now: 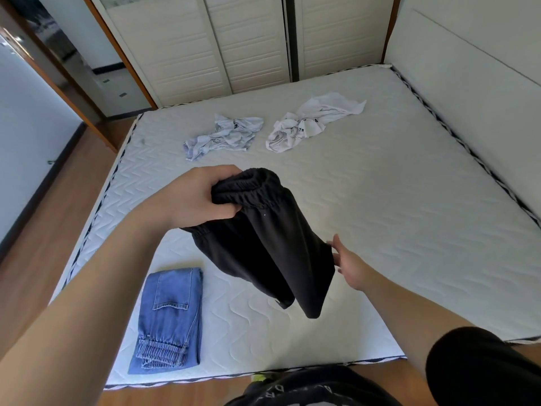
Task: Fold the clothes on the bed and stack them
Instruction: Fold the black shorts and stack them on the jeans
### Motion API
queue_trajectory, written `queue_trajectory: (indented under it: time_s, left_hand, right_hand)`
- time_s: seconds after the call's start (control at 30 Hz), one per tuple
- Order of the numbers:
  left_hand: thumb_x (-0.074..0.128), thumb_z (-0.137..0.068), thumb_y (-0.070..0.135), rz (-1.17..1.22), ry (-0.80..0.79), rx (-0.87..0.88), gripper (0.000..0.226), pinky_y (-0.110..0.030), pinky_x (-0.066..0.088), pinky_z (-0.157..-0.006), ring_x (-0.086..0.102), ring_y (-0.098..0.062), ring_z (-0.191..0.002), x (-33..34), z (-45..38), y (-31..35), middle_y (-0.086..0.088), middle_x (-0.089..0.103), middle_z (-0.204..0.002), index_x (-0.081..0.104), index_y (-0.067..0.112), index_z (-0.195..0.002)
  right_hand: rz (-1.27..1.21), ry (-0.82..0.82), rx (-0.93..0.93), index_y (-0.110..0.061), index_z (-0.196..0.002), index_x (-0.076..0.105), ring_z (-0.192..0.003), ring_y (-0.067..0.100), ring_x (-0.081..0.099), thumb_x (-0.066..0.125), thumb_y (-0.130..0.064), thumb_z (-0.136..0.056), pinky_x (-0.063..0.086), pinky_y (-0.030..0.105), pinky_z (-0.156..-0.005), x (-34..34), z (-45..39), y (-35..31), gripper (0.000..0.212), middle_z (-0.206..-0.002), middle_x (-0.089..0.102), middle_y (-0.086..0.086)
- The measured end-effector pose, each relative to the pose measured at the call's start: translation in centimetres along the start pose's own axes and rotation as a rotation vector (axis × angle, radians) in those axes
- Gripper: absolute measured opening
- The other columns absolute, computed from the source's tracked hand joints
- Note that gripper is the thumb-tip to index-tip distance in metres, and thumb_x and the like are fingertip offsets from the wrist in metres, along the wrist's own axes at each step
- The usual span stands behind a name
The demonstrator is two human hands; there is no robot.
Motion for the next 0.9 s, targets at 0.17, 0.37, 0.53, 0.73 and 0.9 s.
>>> queue_trajectory:
  time_s: [0.17,0.37,0.53,0.73,0.9]
  left_hand:
    - [0.062,-0.07,0.033,0.042,0.007,-0.056,0.028,-0.035,0.05,-0.084,0.063,-0.016,-0.088,-0.2,0.5,-1.2,0.004,0.067,-0.089,0.062,0.029,-0.098]
    - [0.064,-0.065,0.038,0.316,0.158,-0.246,0.038,-0.034,0.05,-0.084,0.068,-0.008,-0.093,0.2,3.2,-6.7,0.01,0.073,-0.098,0.067,0.039,-0.102]
    - [0.07,-0.063,0.038,0.514,0.198,-0.362,0.042,-0.035,0.05,-0.08,0.07,-0.013,-0.092,2.8,5.5,-12.6,0.003,0.074,-0.1,0.069,0.033,-0.104]
    - [0.074,-0.064,0.029,0.686,0.207,-0.463,0.039,-0.033,0.051,-0.082,0.069,-0.017,-0.1,7.1,6.1,-17.4,-0.002,0.074,-0.106,0.071,0.029,-0.103]
    - [0.061,-0.088,0.001,0.768,0.175,-0.52,0.031,-0.036,0.049,-0.087,0.067,-0.023,-0.108,10.7,5.0,-19.6,-0.004,0.073,-0.111,0.067,0.019,-0.113]
  right_hand:
    - [-0.178,-0.179,-0.179,-0.021,-0.132,0.06,-0.132,0.024,0.048,0.042,-0.042,-0.103,0.035,0.042,-0.112,1.6,0.4,-1.0,0.04,-0.135,0.059,0.005]
    - [-0.177,-0.18,-0.289,-0.021,-0.126,0.063,-0.115,0.024,0.064,0.072,-0.02,-0.084,0.051,0.033,-0.089,-2.4,1.7,-3.4,0.043,-0.127,0.065,0.009]
    - [0.18,0.013,-0.438,-0.039,-0.11,0.072,-0.1,0.015,0.07,0.074,-0.018,-0.086,0.056,0.025,-0.076,-6.6,4.5,-6.6,0.031,-0.109,0.073,-0.004]
    - [0.38,0.274,-0.614,-0.041,-0.097,0.075,-0.093,0.002,0.068,0.076,-0.023,-0.082,0.048,0.02,-0.085,-10.5,8.5,-10.6,0.023,-0.093,0.075,-0.016]
    - [0.552,0.44,-0.718,-0.037,-0.087,0.076,-0.087,-0.002,0.065,0.075,-0.025,-0.081,0.047,0.019,-0.083,-12.3,11.0,-12.7,0.014,-0.086,0.072,-0.023]
Point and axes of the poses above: each hand's wrist, its own z-axis away from the middle knuckle, its own x-axis out of the palm, y = z × x, the point moved 7 cm from there along -z, towards the middle knuckle
